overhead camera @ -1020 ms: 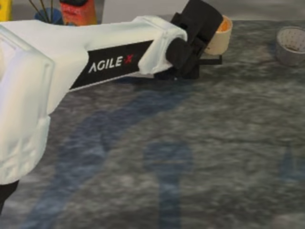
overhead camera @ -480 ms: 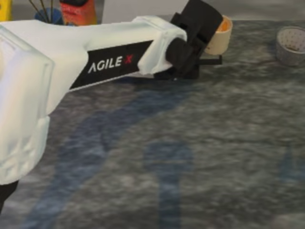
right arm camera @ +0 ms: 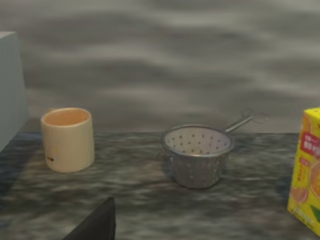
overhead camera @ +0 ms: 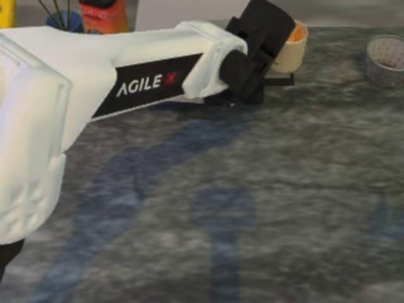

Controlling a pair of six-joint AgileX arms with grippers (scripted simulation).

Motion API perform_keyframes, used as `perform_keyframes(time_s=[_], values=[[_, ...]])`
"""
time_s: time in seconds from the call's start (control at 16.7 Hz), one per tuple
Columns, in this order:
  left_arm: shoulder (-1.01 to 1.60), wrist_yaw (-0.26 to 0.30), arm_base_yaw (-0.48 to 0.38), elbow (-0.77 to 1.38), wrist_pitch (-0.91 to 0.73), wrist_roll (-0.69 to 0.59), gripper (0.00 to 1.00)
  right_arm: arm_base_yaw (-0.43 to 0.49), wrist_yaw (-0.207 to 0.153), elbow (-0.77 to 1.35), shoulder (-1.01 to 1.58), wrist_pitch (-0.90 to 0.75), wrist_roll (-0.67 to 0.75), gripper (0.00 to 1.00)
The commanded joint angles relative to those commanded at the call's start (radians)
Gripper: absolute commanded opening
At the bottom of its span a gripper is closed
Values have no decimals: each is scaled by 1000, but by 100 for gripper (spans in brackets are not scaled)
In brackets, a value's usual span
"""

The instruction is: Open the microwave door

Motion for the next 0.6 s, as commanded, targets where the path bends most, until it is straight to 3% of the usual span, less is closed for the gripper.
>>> perform_keyframes(time_s=[0.6], values=[[-21, 18, -2, -34, 25, 21, 0, 0, 0, 0, 0, 0, 0, 100]])
